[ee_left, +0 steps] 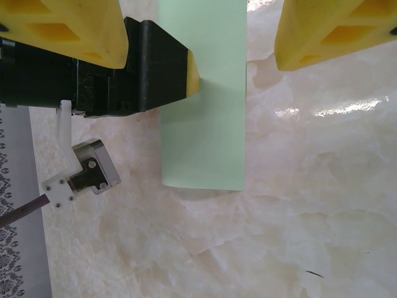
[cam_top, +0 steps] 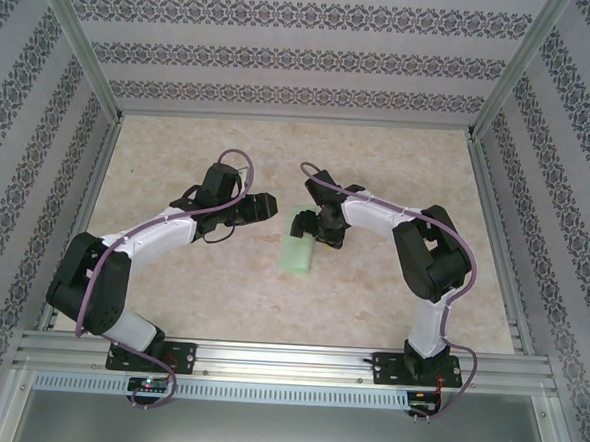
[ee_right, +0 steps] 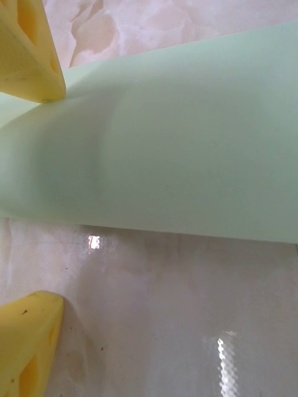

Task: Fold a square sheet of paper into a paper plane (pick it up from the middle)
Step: Fold the square sheet of paper in half at the center of the table.

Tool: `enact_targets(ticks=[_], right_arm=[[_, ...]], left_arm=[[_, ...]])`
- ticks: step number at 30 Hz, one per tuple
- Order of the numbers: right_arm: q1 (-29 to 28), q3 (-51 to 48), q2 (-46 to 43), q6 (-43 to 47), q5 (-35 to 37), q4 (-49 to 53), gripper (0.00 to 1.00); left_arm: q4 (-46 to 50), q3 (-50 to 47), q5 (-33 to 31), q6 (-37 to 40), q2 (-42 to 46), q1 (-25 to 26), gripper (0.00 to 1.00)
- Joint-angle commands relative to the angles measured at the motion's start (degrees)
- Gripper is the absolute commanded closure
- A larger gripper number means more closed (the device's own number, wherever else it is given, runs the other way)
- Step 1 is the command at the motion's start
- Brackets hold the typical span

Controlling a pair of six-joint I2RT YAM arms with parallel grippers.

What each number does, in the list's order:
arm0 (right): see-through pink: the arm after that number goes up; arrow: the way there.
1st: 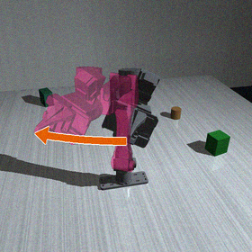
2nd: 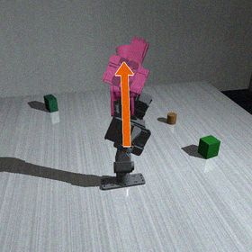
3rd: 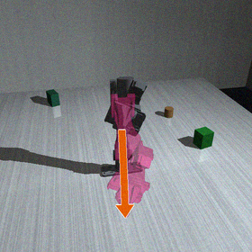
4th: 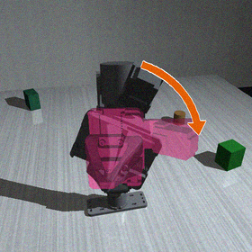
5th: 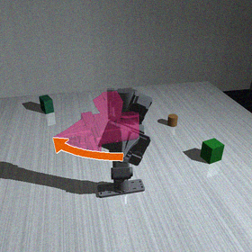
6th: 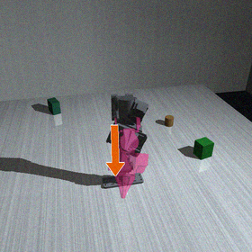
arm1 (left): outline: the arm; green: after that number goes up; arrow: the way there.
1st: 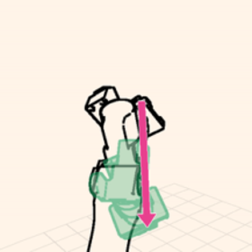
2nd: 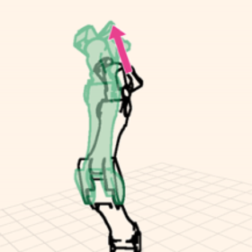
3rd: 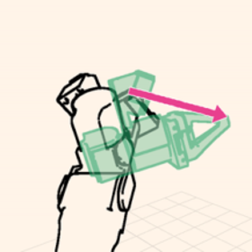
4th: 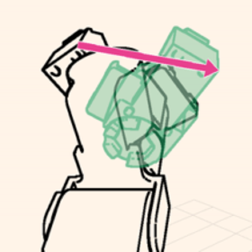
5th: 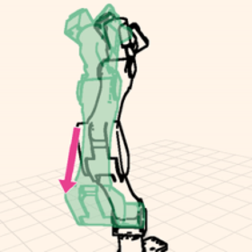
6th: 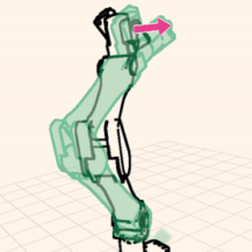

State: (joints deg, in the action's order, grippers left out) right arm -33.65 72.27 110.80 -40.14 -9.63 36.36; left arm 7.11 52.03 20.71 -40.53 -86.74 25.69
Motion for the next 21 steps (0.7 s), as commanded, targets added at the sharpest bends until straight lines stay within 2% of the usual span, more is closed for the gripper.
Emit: enact_targets(ticks=[1, 17, 21], right_arm=[[-0.10, -1.77, 4.03, -0.90, 1.67, 0.32, 0.18], [-0.63, -1.69, 4.76, -1.34, 2.66, 0.60, 0.19], [-0.84, -0.75, 5.18, -0.55, 3.83, 1.85, 0.19]], left_arm=[[0.60, 0.91, 0.75, 0.63, -1.14, 0.80, 0.36], [0.81, 1.19, 0.84, 0.37, -1.74, 0.80, 0.39], [0.82, 1.24, 1.00, 0.11, -2.25, 0.80, 0.42]])
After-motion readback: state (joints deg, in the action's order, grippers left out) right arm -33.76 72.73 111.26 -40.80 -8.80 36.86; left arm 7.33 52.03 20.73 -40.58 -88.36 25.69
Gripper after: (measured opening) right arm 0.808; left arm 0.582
